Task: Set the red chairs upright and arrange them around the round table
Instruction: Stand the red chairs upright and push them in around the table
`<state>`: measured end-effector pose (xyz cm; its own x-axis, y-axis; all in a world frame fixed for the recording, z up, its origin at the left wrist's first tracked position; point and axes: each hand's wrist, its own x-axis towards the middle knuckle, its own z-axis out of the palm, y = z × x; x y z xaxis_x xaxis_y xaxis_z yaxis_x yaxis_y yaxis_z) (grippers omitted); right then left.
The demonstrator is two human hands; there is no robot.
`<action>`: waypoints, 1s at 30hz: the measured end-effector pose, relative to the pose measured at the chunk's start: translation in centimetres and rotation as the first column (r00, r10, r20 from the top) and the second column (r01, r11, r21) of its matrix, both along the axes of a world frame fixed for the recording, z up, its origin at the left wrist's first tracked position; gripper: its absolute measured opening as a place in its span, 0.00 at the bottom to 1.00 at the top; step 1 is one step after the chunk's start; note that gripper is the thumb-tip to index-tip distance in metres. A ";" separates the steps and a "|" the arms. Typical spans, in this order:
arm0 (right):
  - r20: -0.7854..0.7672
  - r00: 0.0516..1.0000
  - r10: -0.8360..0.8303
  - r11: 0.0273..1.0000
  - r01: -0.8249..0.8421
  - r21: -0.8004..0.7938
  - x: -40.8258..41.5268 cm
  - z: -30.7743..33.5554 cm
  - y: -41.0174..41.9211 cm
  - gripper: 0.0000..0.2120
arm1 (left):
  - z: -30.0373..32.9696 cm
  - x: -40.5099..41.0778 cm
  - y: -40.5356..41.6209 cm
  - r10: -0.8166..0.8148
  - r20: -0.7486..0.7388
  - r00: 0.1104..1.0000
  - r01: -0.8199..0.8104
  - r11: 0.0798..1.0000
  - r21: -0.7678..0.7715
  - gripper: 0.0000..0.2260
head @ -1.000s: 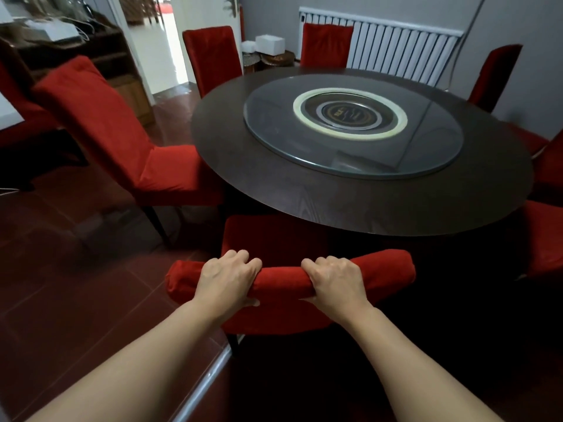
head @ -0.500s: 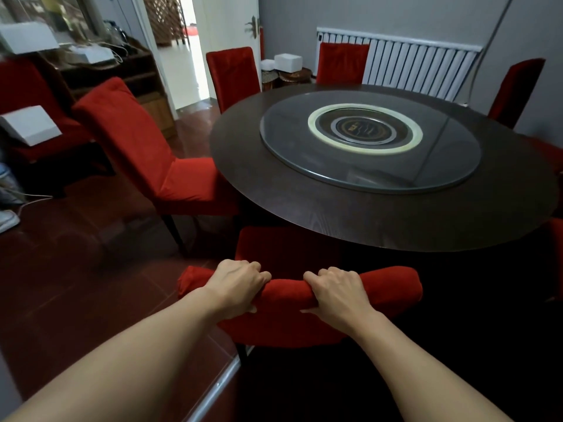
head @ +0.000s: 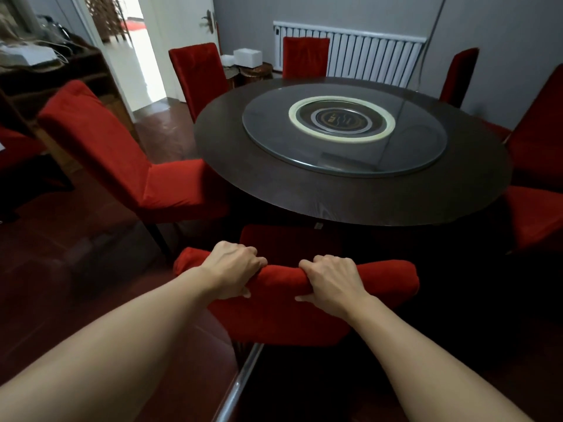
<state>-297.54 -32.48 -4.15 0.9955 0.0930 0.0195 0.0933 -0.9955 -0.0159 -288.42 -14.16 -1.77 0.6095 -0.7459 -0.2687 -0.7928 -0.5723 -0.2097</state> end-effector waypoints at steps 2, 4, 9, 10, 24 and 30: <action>-0.003 1.000 -0.024 1.000 0.024 0.009 0.0 -0.1 2.1 0.25 | 0.0 0.3 1.8 -0.007 0.005 1.000 0.007 1.000 0.014 0.24; -0.033 0.999 -0.038 0.999 0.038 -0.004 -0.2 -0.6 4.2 0.25 | -0.4 0.2 3.5 -0.005 -0.007 1.000 0.005 0.999 0.035 0.24; -0.069 0.997 -0.030 0.999 0.032 0.023 -0.8 -1.8 6.8 0.24 | -2.3 -0.1 6.1 0.051 -0.020 0.998 -0.051 0.998 0.024 0.24; -0.069 0.997 -0.027 0.998 0.031 0.048 -0.9 -1.8 6.7 0.24 | -2.4 -0.1 6.2 0.070 -0.019 0.997 -0.070 0.997 0.014 0.24; -0.099 0.990 -0.099 0.994 0.102 0.029 -2.0 -2.1 6.8 0.23 | -4.0 -0.9 6.3 0.300 0.083 0.950 -0.294 0.953 -0.074 0.21; -0.053 0.991 -0.119 0.990 0.123 0.069 -0.2 -2.6 9.4 0.22 | -3.8 1.8 8.4 0.266 0.070 0.961 -0.263 0.963 -0.056 0.20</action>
